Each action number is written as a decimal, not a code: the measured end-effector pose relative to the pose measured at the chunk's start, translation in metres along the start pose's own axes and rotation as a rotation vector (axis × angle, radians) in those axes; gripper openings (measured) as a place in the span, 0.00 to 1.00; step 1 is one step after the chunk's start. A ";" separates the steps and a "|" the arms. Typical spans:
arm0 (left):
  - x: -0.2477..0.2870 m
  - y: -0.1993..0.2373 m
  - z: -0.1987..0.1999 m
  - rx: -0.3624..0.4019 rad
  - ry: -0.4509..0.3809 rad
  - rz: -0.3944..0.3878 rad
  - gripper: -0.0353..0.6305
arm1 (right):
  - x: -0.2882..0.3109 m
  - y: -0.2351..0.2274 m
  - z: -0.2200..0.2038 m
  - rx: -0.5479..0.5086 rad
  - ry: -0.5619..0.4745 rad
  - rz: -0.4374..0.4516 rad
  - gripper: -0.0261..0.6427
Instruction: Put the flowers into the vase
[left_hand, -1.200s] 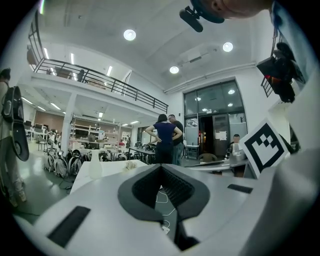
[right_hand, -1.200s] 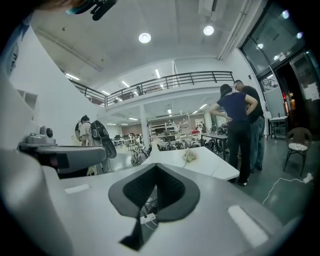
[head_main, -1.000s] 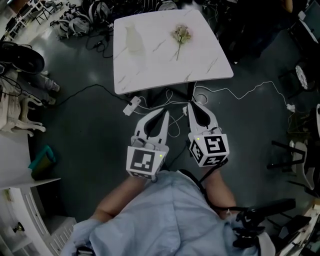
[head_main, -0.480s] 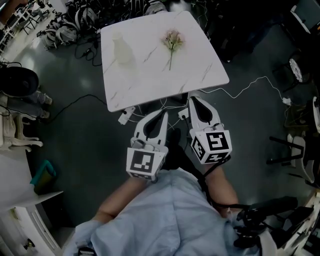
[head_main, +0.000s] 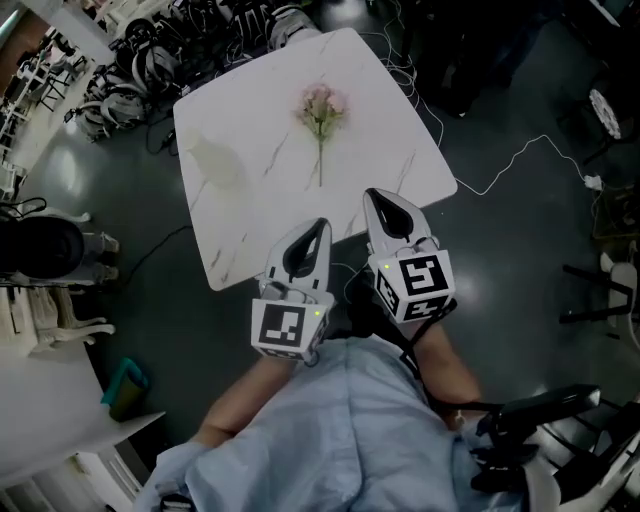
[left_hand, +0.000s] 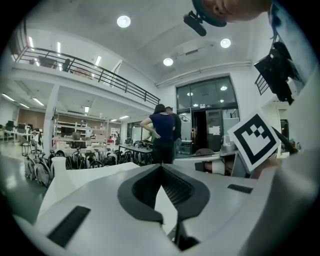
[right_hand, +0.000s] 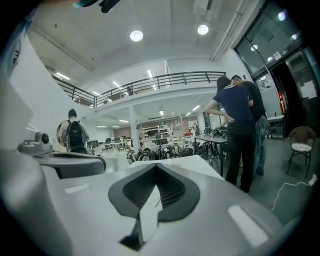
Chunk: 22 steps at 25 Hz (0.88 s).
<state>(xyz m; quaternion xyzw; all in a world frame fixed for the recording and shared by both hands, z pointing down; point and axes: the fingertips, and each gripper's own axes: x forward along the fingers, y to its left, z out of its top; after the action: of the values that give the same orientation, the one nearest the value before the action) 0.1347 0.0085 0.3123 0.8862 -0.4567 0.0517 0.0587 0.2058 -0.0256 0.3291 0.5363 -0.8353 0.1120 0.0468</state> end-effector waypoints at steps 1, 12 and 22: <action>0.014 0.001 0.002 0.004 0.008 -0.007 0.06 | 0.008 -0.009 0.002 0.012 0.000 0.004 0.04; 0.090 0.029 0.013 -0.026 0.031 0.002 0.06 | 0.077 -0.059 0.005 0.039 0.061 0.038 0.04; 0.124 0.120 -0.002 -0.110 0.079 0.018 0.06 | 0.180 -0.065 -0.018 0.070 0.188 0.008 0.04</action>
<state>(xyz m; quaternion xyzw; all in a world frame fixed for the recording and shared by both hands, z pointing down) 0.1084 -0.1598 0.3393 0.8748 -0.4640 0.0616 0.1250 0.1880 -0.2064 0.3913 0.5212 -0.8250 0.1909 0.1058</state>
